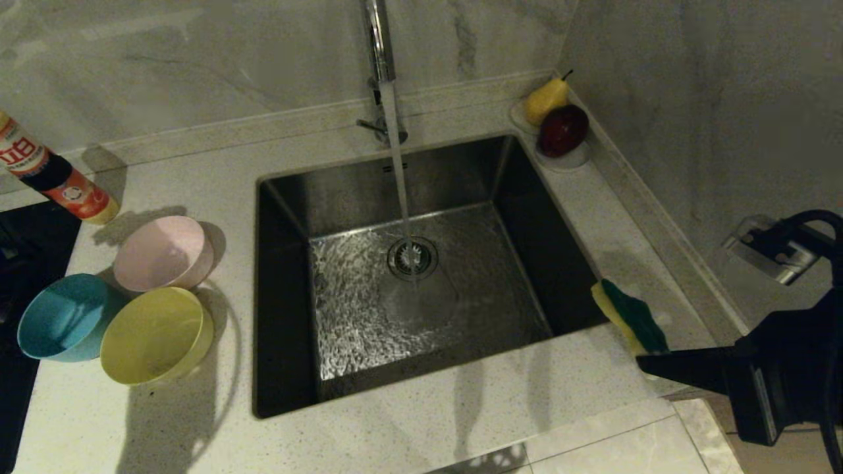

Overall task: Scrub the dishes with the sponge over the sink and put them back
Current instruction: Pick up a bowl and the sponge

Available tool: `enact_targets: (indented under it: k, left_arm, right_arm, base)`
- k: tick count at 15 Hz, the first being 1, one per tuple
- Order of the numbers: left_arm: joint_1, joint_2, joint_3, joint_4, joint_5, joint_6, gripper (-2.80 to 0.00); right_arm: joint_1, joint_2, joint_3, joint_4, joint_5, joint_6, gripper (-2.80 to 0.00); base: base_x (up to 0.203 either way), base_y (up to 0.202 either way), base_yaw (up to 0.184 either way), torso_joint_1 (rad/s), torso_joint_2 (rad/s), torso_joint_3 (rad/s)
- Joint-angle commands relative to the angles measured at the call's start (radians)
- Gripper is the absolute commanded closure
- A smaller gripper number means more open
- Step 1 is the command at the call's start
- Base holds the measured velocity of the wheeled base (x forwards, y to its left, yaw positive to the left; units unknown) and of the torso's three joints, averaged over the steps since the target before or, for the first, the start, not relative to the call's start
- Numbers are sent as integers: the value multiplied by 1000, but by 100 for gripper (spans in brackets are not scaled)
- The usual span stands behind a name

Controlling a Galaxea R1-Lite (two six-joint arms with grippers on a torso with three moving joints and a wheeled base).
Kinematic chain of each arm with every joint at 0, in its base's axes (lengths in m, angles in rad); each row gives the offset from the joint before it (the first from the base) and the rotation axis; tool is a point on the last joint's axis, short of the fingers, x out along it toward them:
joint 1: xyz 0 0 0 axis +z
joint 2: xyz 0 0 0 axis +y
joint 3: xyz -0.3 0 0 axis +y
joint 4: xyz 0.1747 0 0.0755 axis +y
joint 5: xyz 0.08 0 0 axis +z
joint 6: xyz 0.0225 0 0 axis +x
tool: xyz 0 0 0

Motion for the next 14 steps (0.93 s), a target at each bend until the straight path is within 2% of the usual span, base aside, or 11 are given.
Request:
enact_targets:
  k: [1, 3, 4, 9, 12, 14]
  left_arm:
    - [89, 39, -13, 22, -102, -21, 0]
    - [129, 59, -10, 33, -116, -23, 0]
    - [141, 68, -10, 36, -122, -23, -280]
    - [194, 123, 8, 40, -144, -26, -280]
    - [237, 178, 9, 35, -200, -36, -280]
    - [258, 210, 14, 34, -261, -53, -280]
  right_arm:
    - [0, 14, 1, 2, 0, 1, 0]
    - [0, 11, -1, 2, 0, 1, 0]
    - [0, 9, -1, 2, 0, 1, 0]
    - [0, 13, -1, 2, -1, 1, 0]
    - [0, 21, -1, 2, -1, 1, 0]
    - [0, 25, -1, 2, -1, 2, 0]
  base:
    - [0, 0, 0, 0, 0, 0]
    - [0, 0, 0, 0, 0, 0]
    - [0, 0, 0, 0, 0, 0]
    - [0, 0, 0, 0, 0, 0]
    - [0, 0, 0, 0, 0, 0]
    - [0, 0, 0, 0, 0, 0]
